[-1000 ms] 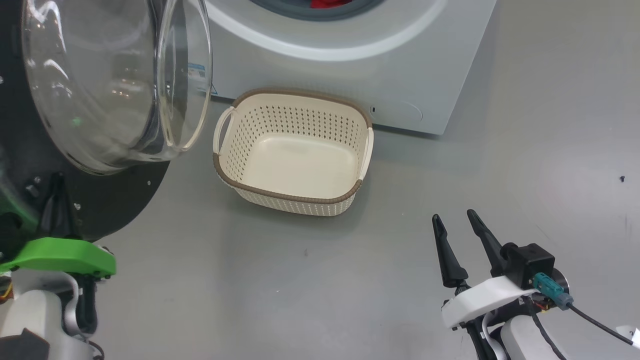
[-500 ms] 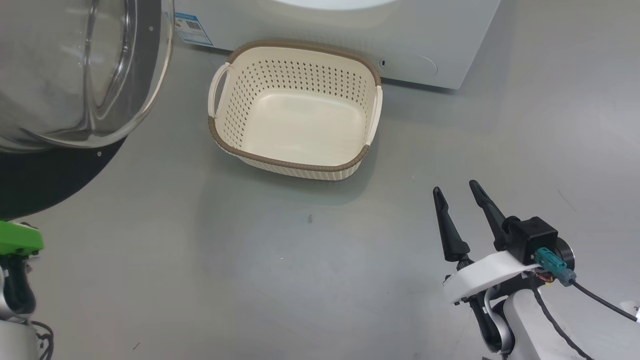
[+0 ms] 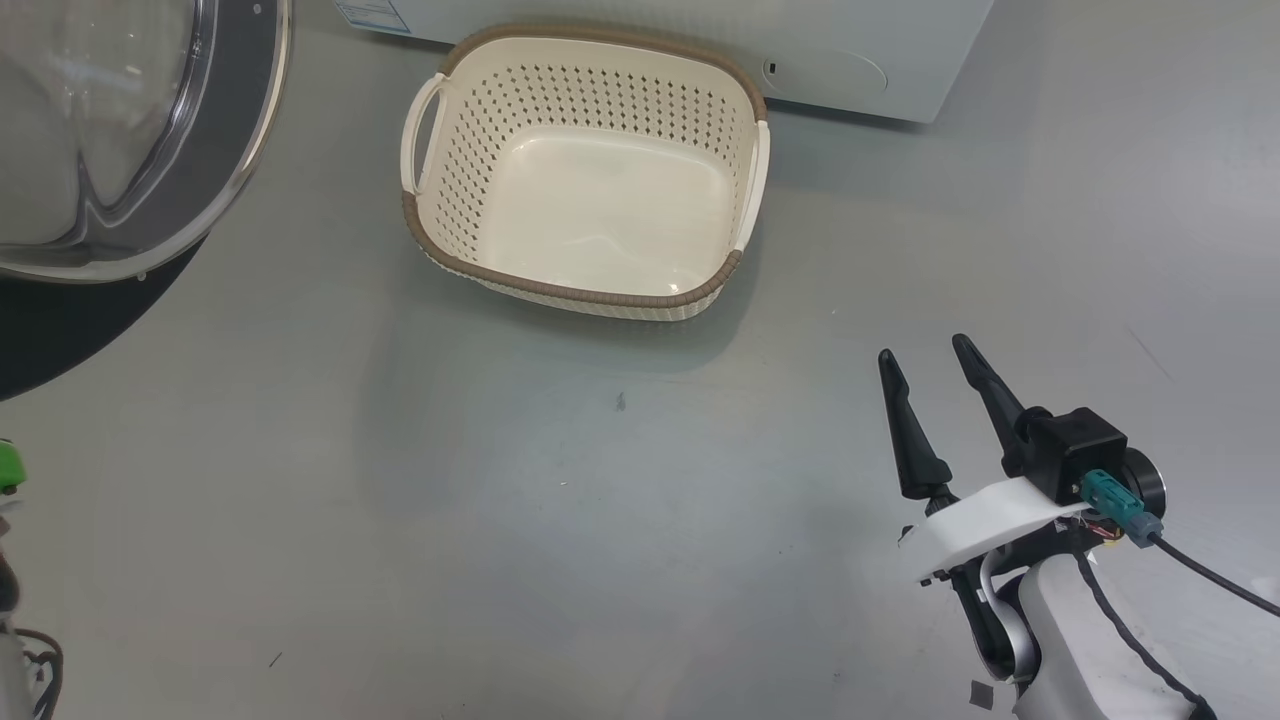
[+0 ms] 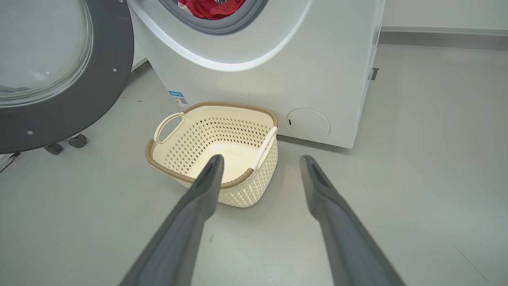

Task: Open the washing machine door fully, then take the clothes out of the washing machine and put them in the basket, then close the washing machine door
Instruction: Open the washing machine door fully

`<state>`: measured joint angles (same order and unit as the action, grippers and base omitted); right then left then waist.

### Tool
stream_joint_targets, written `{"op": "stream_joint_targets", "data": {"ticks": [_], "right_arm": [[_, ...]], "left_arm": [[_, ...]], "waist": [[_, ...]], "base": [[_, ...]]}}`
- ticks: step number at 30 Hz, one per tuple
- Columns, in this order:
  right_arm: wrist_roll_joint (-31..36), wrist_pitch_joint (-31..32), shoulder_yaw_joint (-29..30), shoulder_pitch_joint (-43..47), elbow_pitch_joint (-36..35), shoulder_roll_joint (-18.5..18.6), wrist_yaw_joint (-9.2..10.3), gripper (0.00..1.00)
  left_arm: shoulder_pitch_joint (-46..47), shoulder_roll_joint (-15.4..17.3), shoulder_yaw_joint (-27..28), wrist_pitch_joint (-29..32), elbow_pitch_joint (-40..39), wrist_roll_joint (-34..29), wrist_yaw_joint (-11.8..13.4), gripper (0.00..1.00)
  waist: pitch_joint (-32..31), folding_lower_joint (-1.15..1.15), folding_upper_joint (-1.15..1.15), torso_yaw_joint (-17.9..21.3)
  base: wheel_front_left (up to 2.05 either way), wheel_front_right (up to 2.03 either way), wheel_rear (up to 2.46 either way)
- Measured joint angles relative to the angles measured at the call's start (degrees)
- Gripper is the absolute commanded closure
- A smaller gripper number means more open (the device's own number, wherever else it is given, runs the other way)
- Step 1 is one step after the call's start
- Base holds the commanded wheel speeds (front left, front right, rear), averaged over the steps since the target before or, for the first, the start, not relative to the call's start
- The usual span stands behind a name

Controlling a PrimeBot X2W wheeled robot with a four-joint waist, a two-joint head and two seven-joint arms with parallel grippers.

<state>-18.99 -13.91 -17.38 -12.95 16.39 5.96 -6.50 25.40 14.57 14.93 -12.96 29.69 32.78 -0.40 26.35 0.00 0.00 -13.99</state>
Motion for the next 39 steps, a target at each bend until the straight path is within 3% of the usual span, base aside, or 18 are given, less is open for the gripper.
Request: {"op": "stream_joint_targets", "data": {"ticks": [15,23,39], "right_arm": [[-0.2,0.0,0.3,-0.7,2.6,-0.5,0.00,0.00],[-1.5,-0.1,1.0,-0.7,4.2,-0.7,-0.16,0.00],[-8.1,-0.3,5.4,1.3,3.9,-2.4,-0.45,0.00]], "left_arm": [[1.0,0.0,-1.2,-0.7,3.2,-0.7,-1.7,1.00],[1.0,0.1,-5.5,-0.8,3.4,-4.8,-2.9,1.00],[-5.2,-3.7,-11.5,-1.2,2.5,-7.8,-4.5,1.00]], "waist": [[-2.6,0.00,0.00,0.0],[-6.2,0.00,0.00,0.3],[-16.5,0.00,0.00,3.0]], "base": [[0.00,0.00,0.00],[0.00,0.00,0.00],[0.00,0.00,0.00]]}}
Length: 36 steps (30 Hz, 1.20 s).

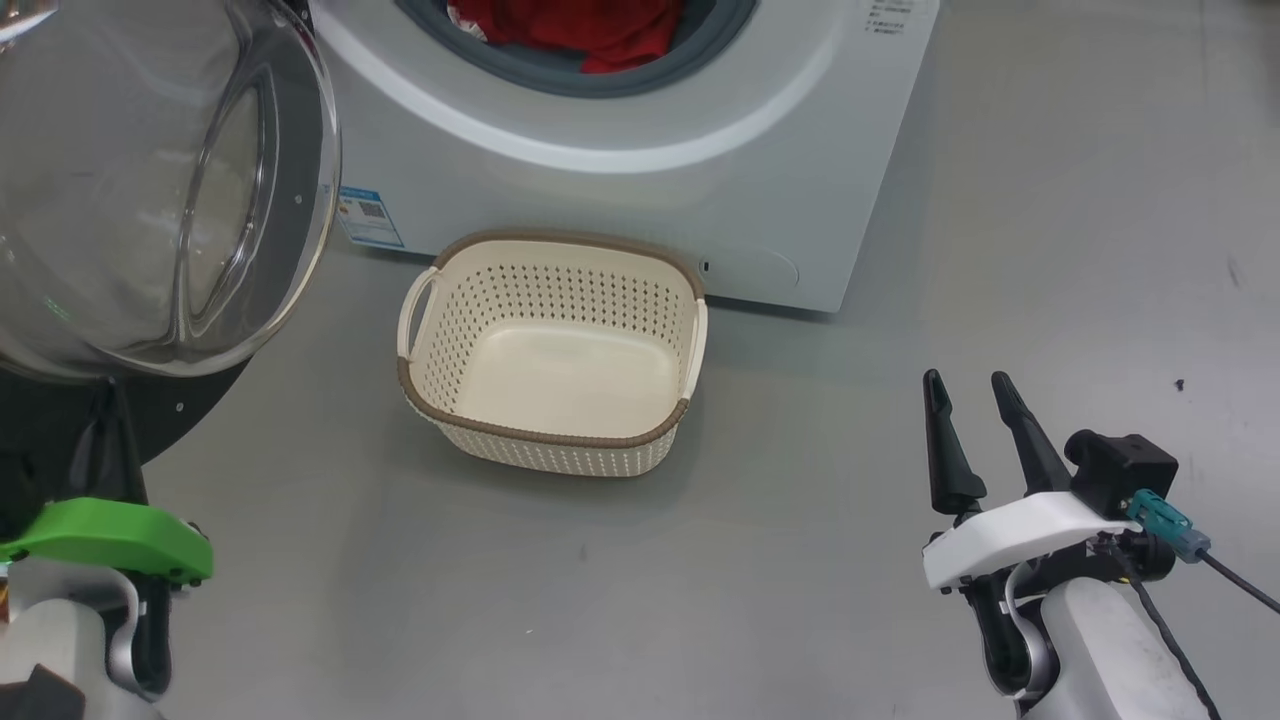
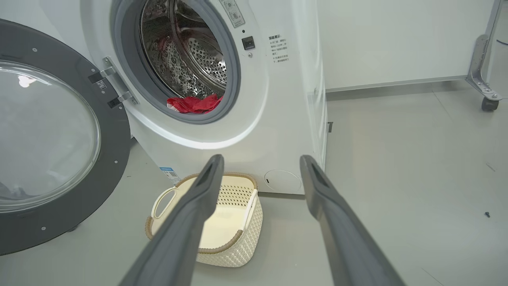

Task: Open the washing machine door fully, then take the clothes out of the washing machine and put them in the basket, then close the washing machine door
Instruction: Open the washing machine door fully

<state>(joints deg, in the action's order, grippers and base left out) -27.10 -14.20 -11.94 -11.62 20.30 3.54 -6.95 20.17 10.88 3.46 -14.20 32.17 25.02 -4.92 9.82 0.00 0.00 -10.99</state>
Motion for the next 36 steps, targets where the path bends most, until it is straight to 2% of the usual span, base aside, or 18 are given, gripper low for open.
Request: {"op": "stream_joint_targets", "data": {"ticks": [5,16,26,27,28,29,36], "right_arm": [[-0.6,-0.1,0.3,1.9,-0.7,-0.2,0.00,0.00],[-1.1,-0.2,1.2,4.2,-3.0,-0.3,0.00,0.00],[-0.4,-0.3,1.7,6.2,-4.6,-0.4,0.00,0.00],[-0.4,-0.2,1.7,6.3,-4.7,-0.5,0.00,0.00],[-0.3,-0.2,1.7,6.4,-4.8,-0.5,0.00,0.00],[0.0,-0.3,1.7,6.4,-4.9,-0.5,0.00,0.00],[0.8,-0.2,1.6,7.1,-5.4,-0.5,0.00,0.00]], "left_arm": [[-2.7,-0.8,-1.3,-0.1,-2.3,-1.0,-0.5,1.00],[-7.8,-4.8,-5.5,-0.1,-7.3,-1.5,-1.5,1.00],[-10.6,-6.0,-6.7,-0.1,-11.6,-2.3,-1.5,1.00],[-11.1,-6.0,-7.1,-0.1,-11.8,-2.5,-1.7,0.65],[-11.4,-6.0,-7.4,-0.1,-12.0,-2.8,-1.7,0.15],[-11.8,-6.0,-7.4,-0.1,-12.4,-3.3,-1.7,0.00],[-13.0,-6.6,-7.4,-0.1,-13.8,-3.3,-1.8,0.00]], "waist": [[-2.4,0.00,0.00,2.4],[-5.5,0.00,0.00,7.6],[-6.2,0.00,0.00,9.7],[-6.2,0.00,0.00,9.7],[-6.2,0.00,0.00,9.8],[-6.2,0.00,0.00,9.8],[-5.9,0.00,0.00,10.0]], "base": [[0.00,0.00,0.00],[0.00,0.00,0.00],[0.00,0.00,0.00],[0.00,0.00,0.00],[0.00,0.00,0.00],[0.00,0.00,0.00],[0.00,0.00,0.00]]}}
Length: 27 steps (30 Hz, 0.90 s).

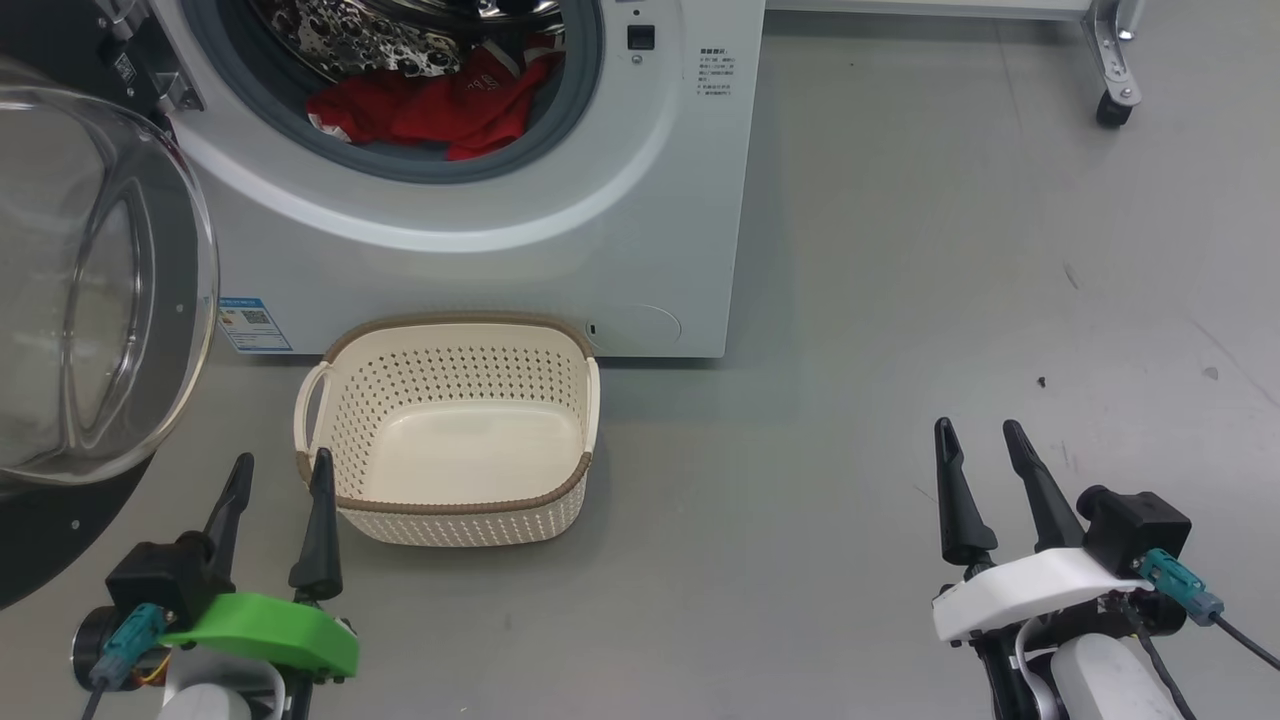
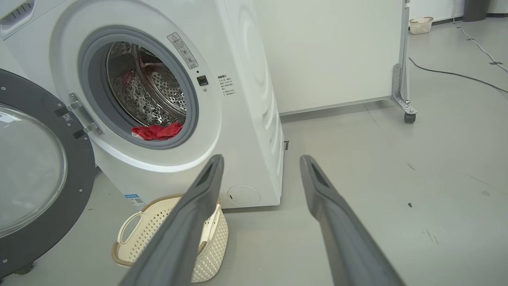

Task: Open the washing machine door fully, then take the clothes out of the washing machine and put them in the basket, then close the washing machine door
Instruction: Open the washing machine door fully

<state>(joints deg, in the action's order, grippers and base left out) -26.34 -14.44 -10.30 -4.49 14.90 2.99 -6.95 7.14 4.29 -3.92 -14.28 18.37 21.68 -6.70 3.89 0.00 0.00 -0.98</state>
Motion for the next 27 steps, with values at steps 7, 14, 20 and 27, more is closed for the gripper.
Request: {"op": "stream_joint_targets", "data": {"ticks": [7,14,20,27], "right_arm": [[0.8,0.0,0.0,0.2,-0.3,-0.2,0.00,0.00],[1.2,0.0,-0.1,0.3,-0.6,-0.2,0.00,0.00],[1.3,0.0,-0.3,0.4,-0.7,-0.2,0.00,0.00],[1.3,0.0,-0.3,0.5,-0.7,-0.2,0.00,0.00]], "left_arm": [[-0.8,-0.1,-0.1,0.0,-0.9,0.1,0.0,0.00],[-1.6,-0.1,-0.4,0.0,-2.0,-0.6,-0.2,0.00],[-2.4,-0.1,-0.6,0.0,-2.4,-1.8,-0.2,0.00],[-2.7,-0.1,-0.4,0.0,-3.0,-2.0,-0.2,0.00]], "waist": [[0.0,0.00,0.00,0.2],[0.0,0.00,0.00,0.5],[-0.1,0.00,0.00,0.7],[-0.1,0.00,0.00,0.9]], "base": [[0.00,0.00,0.00],[0.00,0.00,0.00],[0.00,0.00,0.00],[0.00,0.00,0.00]]}}
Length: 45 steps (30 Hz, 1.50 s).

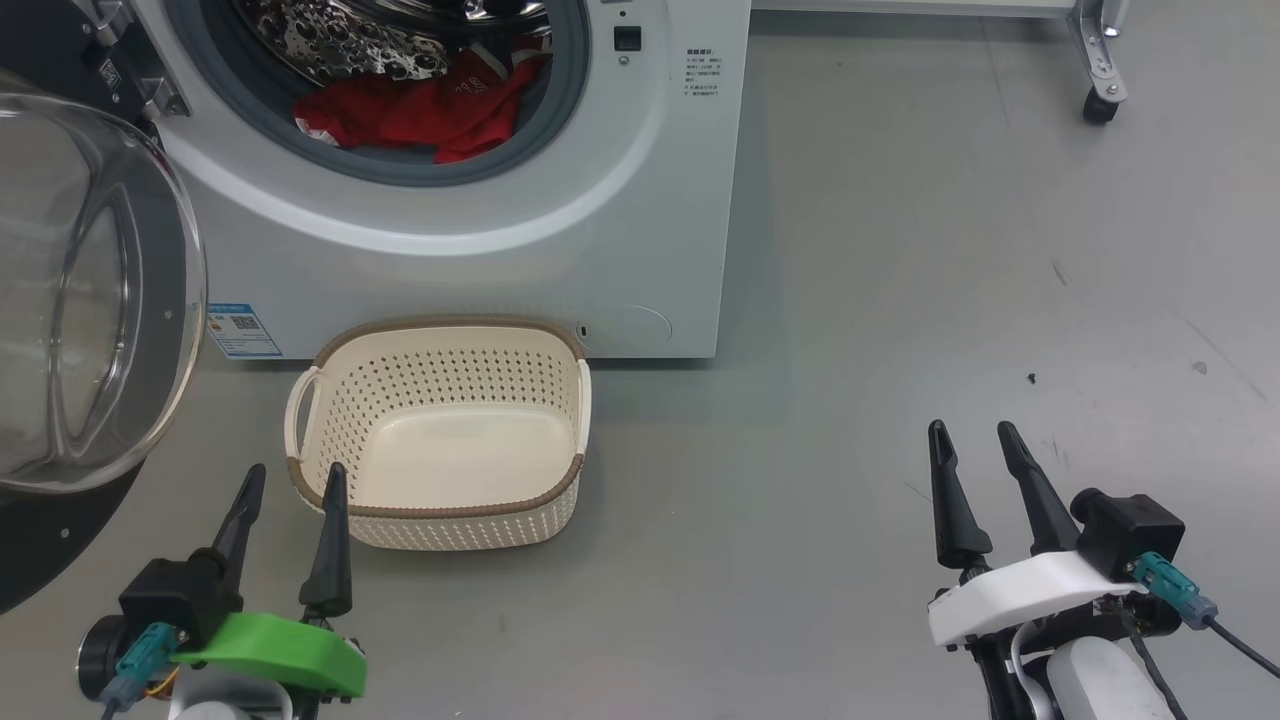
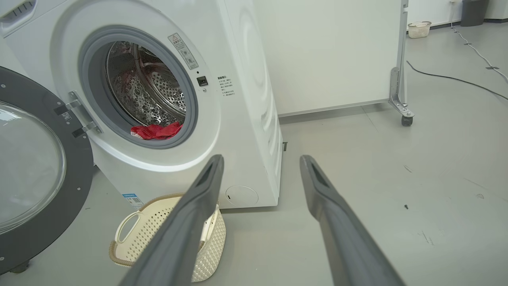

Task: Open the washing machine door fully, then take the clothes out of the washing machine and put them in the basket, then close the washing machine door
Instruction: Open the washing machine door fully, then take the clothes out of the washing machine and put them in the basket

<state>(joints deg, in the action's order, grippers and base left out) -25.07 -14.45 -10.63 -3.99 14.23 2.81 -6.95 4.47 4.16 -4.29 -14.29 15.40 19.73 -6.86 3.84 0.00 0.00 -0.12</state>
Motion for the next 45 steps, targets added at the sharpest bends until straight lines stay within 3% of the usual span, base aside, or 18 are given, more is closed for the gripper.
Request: {"op": "stream_joint_targets", "data": {"ticks": [45], "right_arm": [[0.1,0.0,0.3,0.1,-0.3,-0.1,-0.01,0.00]], "left_arm": [[-0.4,-1.0,-0.8,0.0,-3.0,0.4,-0.1,0.00]], "waist": [[0.3,0.00,0.00,-0.4]], "base": [[0.04,-0.04,0.00]]}}
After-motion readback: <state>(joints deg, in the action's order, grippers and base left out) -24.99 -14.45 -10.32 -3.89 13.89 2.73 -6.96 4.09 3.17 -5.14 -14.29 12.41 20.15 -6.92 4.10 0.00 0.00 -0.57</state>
